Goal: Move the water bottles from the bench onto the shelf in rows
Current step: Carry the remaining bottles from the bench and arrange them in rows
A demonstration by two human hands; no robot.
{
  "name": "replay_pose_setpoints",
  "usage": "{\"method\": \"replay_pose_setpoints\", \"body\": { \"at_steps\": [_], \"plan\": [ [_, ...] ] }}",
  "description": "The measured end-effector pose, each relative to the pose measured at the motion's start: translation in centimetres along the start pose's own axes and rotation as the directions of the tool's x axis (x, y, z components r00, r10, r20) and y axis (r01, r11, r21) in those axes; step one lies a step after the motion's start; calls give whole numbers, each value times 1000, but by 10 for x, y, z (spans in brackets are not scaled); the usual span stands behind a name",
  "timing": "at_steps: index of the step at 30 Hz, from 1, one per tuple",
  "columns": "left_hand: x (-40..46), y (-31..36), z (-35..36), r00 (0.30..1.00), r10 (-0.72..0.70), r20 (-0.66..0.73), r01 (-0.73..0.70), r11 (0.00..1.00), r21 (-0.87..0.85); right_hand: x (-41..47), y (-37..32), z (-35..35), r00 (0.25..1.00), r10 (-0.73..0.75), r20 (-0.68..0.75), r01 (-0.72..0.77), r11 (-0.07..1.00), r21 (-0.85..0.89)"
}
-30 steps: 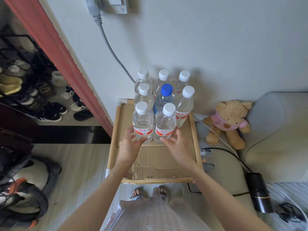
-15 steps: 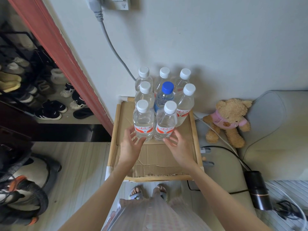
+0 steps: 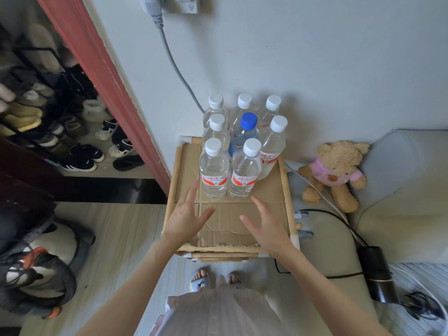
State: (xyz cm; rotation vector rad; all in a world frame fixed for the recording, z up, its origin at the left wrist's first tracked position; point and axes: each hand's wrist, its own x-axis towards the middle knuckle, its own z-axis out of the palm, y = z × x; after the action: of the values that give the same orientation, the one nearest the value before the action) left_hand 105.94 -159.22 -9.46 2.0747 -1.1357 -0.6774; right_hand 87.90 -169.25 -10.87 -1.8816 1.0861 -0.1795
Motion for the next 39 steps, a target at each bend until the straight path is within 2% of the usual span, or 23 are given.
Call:
{"method": "replay_pose_setpoints", "body": {
  "at_steps": [3, 6, 9, 12, 16, 21, 26, 29, 31, 35, 39],
  "plan": [
    [-25, 3, 3, 996, 7, -84, 2, 995, 101, -9, 2, 0, 991, -119, 62, 128, 977, -173],
    [-64, -6, 11, 988, 42, -148, -4, 970, 243, -15, -1, 5, 942, -309, 133, 335, 890, -308],
    [-116, -13, 25, 975, -35, -218, 110, 934, 340, -31, -1, 12, 881, -388, 271, 467, 805, -366],
    [-177, -13, 45, 930, -186, -317, 292, 896, 333, -51, 5, 22, 762, -462, 454, 640, 642, -422],
    [-264, -13, 59, 818, -402, -413, 532, 801, 274, -80, -3, 47, 562, -490, 666, 818, 453, -356],
    [-382, -10, 63, 550, -564, -616, 769, 629, 111, -132, -43, 104, 297, -499, 814, 953, 202, -224],
    [-510, 1, 109, 254, -679, -688, 878, 461, -131, -233, -60, 171, 11, -463, 886, 997, 69, 23],
    [-593, 14, 148, 67, -738, -671, 888, 351, -297, -311, -49, 212, -153, -434, 888, 985, 1, 170],
    [-656, 27, 172, -71, -756, -651, 878, 262, -400, -370, -41, 239, -227, -427, 875, 970, -20, 242],
    [-777, 54, 208, -338, -724, -602, 819, 89, -567, -489, -29, 285, -375, -389, 842, 921, -50, 387],
    [-867, 74, 235, -549, -664, -508, 705, -41, -708, -598, -25, 322, -540, -341, 769, 835, -101, 541]
  ]
}}
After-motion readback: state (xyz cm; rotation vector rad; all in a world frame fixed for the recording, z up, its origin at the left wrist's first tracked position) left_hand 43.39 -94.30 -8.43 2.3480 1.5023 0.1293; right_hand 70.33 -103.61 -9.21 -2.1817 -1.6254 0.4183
